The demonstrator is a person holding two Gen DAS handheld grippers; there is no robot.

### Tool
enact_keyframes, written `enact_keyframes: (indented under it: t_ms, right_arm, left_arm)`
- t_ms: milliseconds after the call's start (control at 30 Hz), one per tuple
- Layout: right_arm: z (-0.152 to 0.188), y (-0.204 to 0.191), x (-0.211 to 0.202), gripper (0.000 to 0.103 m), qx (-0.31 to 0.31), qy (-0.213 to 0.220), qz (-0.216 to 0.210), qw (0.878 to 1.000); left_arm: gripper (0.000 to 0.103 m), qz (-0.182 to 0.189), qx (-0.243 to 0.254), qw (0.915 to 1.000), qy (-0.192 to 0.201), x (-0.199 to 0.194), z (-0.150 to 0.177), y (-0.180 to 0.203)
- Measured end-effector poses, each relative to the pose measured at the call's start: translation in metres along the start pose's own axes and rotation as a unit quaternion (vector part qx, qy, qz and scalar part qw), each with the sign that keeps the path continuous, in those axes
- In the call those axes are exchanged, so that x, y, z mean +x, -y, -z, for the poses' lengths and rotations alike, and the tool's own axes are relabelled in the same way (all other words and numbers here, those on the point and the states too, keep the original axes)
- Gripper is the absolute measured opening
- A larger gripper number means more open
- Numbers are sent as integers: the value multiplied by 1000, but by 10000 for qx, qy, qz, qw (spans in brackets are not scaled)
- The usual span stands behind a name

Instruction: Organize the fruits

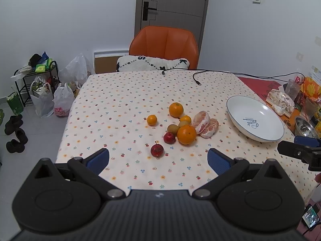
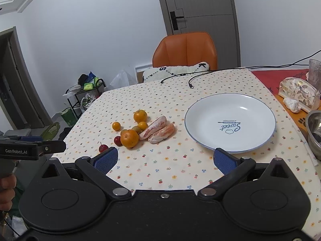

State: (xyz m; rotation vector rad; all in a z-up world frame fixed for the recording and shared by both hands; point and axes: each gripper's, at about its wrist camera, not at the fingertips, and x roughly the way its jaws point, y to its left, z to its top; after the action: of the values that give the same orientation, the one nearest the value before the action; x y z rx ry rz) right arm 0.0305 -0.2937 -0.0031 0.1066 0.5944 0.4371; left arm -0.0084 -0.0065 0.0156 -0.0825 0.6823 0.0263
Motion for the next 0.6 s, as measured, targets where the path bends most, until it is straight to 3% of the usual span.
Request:
enact_keyframes:
  t_ms: [600]
  right_arm:
    - [2,-6,0,103,-117,0,-134,9998]
  left_arm:
    - [103,38,-68,10000,57,-3,7,-6]
